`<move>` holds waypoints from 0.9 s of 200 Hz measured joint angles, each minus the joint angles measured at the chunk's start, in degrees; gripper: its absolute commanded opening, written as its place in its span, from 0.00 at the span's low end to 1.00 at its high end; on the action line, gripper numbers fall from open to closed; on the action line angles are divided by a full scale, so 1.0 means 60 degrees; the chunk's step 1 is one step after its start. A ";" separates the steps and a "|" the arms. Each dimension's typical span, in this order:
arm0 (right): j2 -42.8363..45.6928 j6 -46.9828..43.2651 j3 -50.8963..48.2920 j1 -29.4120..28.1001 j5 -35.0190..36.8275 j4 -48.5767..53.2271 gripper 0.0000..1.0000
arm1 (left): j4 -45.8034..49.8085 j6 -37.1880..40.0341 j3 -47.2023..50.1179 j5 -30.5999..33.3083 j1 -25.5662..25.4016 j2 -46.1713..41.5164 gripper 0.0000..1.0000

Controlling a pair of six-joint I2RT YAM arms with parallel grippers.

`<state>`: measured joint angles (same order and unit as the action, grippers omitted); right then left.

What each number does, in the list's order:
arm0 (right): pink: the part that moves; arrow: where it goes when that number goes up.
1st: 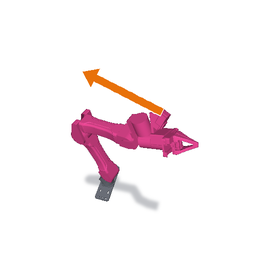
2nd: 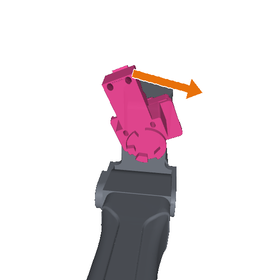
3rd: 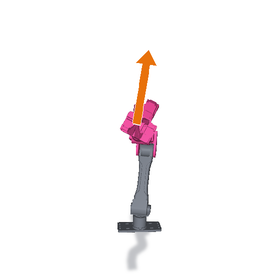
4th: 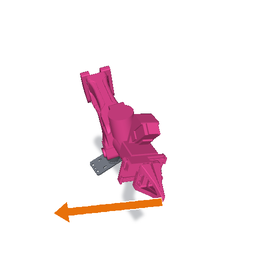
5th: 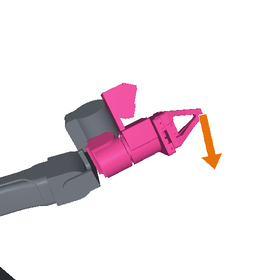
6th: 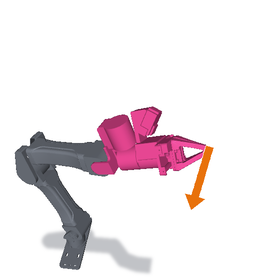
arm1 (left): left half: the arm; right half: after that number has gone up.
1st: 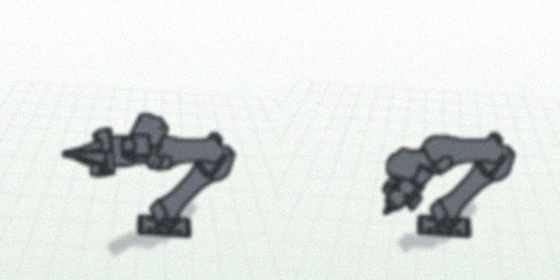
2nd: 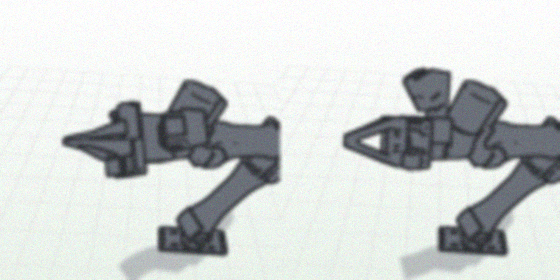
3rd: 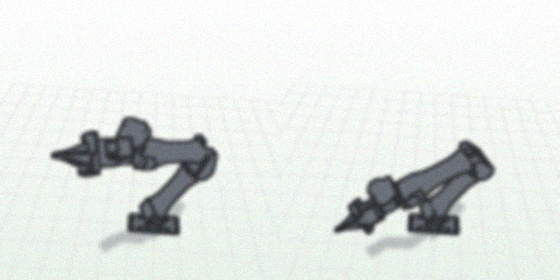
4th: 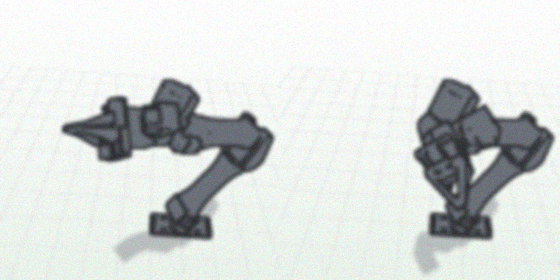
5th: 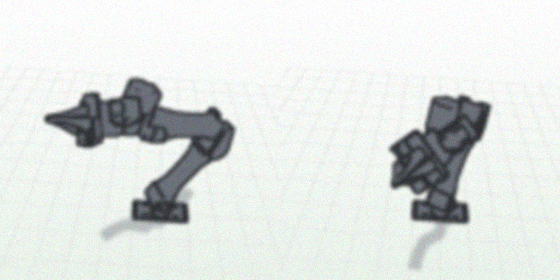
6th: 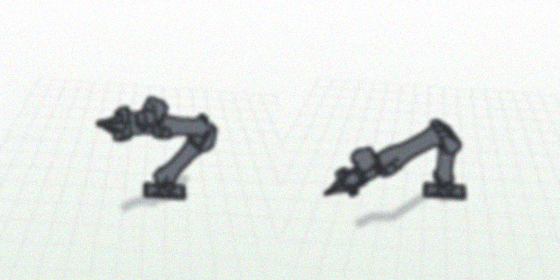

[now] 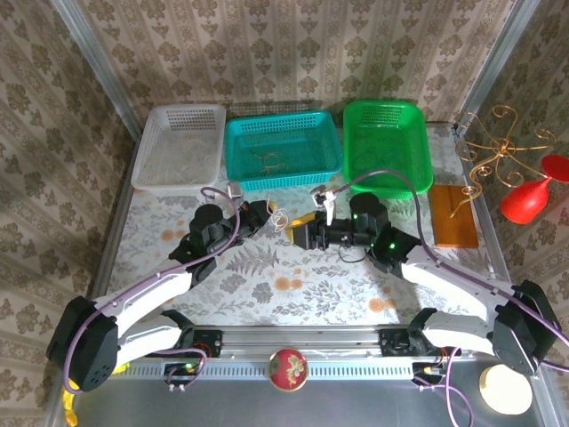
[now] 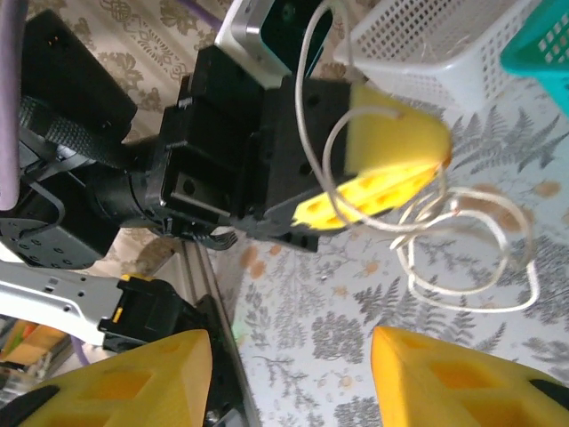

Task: Untangle the cables

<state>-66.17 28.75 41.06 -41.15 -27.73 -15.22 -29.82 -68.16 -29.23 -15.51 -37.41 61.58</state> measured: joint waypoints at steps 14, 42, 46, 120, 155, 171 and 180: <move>-0.0124 0.0157 -0.0066 -0.0160 0.0240 -0.0273 0.56 | -0.0004 -0.0073 0.0000 0.0091 0.0000 0.0000 0.00; -0.0656 0.0477 -0.0066 -0.0215 0.0754 -0.0976 0.56 | -0.0004 -0.0157 0.0000 0.0277 -0.0018 0.0000 0.00; -0.0732 0.0517 -0.0066 -0.0222 0.0823 -0.1042 0.56 | -0.0004 -0.0168 0.0000 0.0299 -0.0022 -0.0004 0.00; -0.1861 0.0831 0.0106 -0.0339 0.1774 -0.1759 0.57 | 0.0000 -0.0215 -0.0007 0.0543 -0.0186 -0.0036 0.00; -0.2073 0.0958 0.0280 -0.0339 0.2178 -0.1945 0.51 | 0.0000 -0.0215 -0.0007 0.0590 -0.0335 -0.0036 0.00; -0.2215 0.0976 0.0455 -0.0339 0.2342 -0.1974 0.33 | 0.0000 -0.0215 -0.0007 0.0634 -0.0401 -0.0036 0.00; -0.2350 0.0984 0.0568 -0.0339 0.2353 -0.1982 0.23 | 0.0000 -0.0215 -0.0011 0.0699 -0.0412 -0.0036 0.00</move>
<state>-80.27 34.65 44.47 -43.18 -13.61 -27.11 -29.82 -69.45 -29.30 -11.31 -39.88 61.36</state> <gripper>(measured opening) 0.348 0.058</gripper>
